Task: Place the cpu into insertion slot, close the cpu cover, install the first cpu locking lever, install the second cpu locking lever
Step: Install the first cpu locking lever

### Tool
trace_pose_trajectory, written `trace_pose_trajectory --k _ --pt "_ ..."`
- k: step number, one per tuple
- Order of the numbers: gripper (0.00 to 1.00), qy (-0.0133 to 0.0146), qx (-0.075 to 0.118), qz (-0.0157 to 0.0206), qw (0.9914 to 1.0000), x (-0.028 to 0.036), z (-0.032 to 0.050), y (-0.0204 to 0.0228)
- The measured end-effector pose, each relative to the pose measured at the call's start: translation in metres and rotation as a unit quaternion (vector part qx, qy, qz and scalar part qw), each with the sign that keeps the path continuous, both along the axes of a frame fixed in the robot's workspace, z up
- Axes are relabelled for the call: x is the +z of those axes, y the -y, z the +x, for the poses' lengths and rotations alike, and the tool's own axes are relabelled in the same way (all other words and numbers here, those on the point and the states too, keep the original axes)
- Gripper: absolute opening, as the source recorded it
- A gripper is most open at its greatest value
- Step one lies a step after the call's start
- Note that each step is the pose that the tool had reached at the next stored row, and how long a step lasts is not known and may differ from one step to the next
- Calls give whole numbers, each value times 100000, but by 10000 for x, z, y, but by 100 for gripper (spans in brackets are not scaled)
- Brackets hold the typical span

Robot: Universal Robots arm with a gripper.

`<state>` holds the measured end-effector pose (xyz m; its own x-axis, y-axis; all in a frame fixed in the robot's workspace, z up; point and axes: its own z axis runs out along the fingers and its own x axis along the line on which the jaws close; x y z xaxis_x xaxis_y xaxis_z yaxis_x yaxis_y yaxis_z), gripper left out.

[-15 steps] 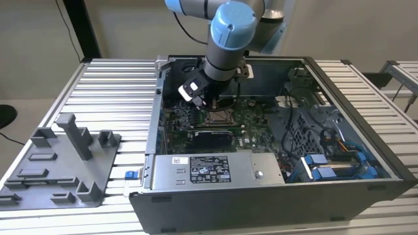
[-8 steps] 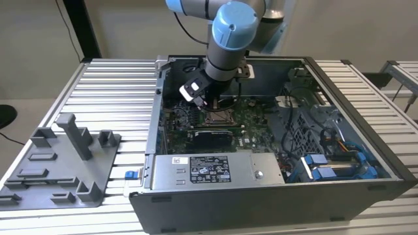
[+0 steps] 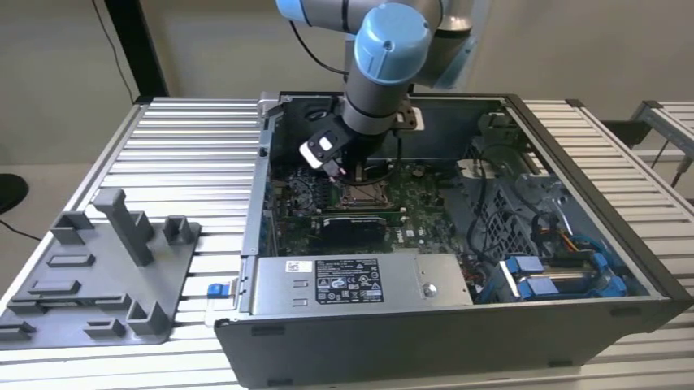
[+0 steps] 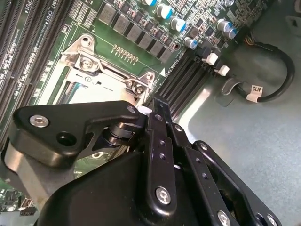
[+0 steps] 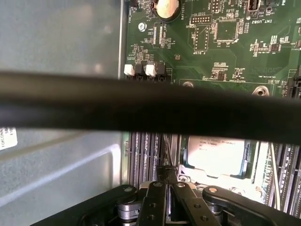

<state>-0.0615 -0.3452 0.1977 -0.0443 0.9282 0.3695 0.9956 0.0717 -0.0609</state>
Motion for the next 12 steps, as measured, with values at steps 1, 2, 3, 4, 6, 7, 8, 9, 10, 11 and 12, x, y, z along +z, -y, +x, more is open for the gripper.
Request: trace_pose_trajectory --k 1,2,3,4,6,7,8,9,10,11,12 --pt "0 1 -1 -4 100000 -1 3 0" --pt "0 0 -1 -10 100000 -2 6 0" --pt "0 -1 -1 -16 100000 -3 10 0" --pt "0 1 0 -20 100000 -4 13 0" --pt "0 4 -3 -26 100000 -6 20 0" --pt "0 3 -1 -31 100000 -7 23 0" --pt "0 1 -1 -35 100000 -8 27 0" --pt "0 0 -1 -40 100000 -9 31 0" --pt "0 1 -1 -46 100000 -10 35 0" --pt "0 3 -1 -48 100000 -11 38 0" --pt "0 2 0 -56 100000 -12 41 0"
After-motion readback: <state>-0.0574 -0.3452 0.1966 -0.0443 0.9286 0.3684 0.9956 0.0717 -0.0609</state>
